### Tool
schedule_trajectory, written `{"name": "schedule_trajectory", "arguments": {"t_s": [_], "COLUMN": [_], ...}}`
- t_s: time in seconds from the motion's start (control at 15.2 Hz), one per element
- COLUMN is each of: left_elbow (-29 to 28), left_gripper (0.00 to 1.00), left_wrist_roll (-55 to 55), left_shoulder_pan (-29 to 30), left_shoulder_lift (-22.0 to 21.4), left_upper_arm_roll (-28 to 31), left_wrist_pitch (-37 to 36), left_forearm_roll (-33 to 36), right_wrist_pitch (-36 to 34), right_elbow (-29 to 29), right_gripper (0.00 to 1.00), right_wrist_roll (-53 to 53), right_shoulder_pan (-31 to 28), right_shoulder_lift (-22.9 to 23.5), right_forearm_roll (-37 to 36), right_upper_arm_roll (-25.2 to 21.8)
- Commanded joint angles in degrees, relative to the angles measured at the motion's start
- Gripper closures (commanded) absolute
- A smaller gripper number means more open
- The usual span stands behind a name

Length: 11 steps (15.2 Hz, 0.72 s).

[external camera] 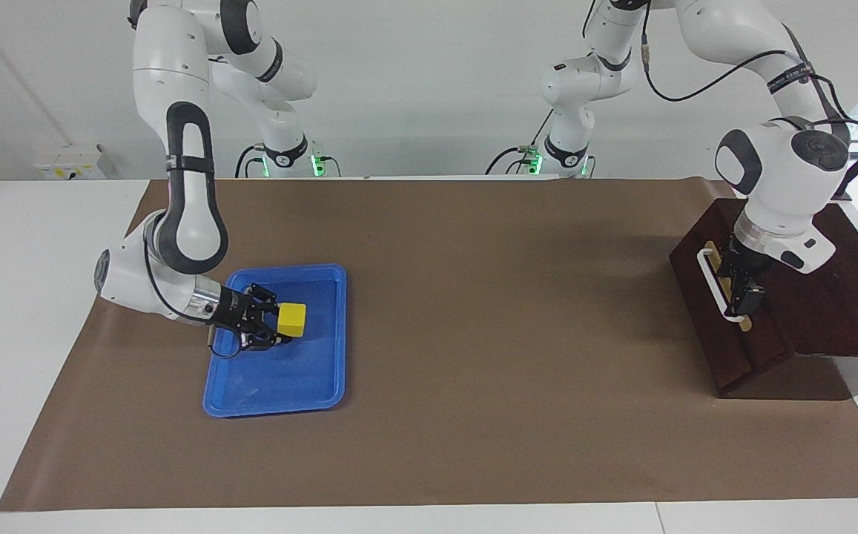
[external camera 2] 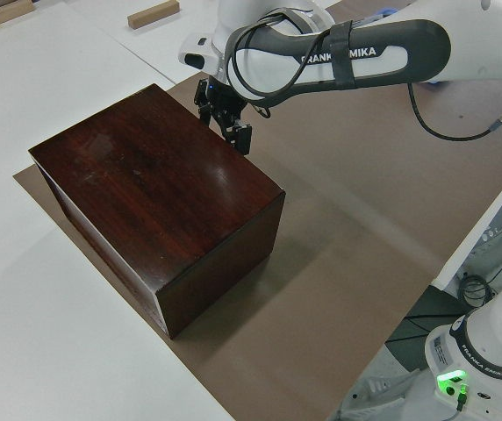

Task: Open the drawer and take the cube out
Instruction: 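Carry the cube into the blue tray with the right gripper, then open the right gripper over the tray while the left gripper pushes the drawer shut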

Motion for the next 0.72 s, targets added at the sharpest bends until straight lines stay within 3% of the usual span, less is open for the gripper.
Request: {"name": "schedule_trajectory", "arguments": {"t_s": [0.0, 0.26, 0.46, 0.59, 0.66], "left_elbow": [0.51, 5.51, 8.84, 12.88, 12.81], "left_gripper": [0.00, 0.00, 0.00, 0.00, 0.00], "left_wrist_roll": [2.78, 6.71, 26.71, 39.11, 44.83], "left_shoulder_pan": [-3.13, -8.16, -7.56, -7.56, -7.64], "left_shoulder_lift": [-0.49, -4.78, -10.06, -10.16, -10.34], "left_upper_arm_roll": [0.32, -0.64, -0.03, 0.06, -0.03], "left_wrist_pitch": [-1.40, -15.79, -26.76, -35.65, -36.99], "left_forearm_roll": [2.12, -2.08, -7.90, -7.90, -7.81], "right_wrist_pitch": [1.42, 2.56, 2.65, 2.65, 2.65], "right_elbow": [-2.76, -4.25, -4.52, -4.70, -4.70], "right_gripper": [1.00, 1.00, 1.00, 0.55, 0.01], "right_wrist_roll": [-2.76, -3.72, -4.60, -4.69, -5.12], "right_shoulder_pan": [-0.33, -0.16, -0.33, -0.33, -0.33], "right_shoulder_lift": [-1.53, -1.80, -1.80, -1.89, -1.89], "right_forearm_roll": [-0.79, -1.14, -2.27, -2.54, -3.50], "right_upper_arm_roll": [-0.56, -0.57, -0.65, -0.83, -0.83]}}
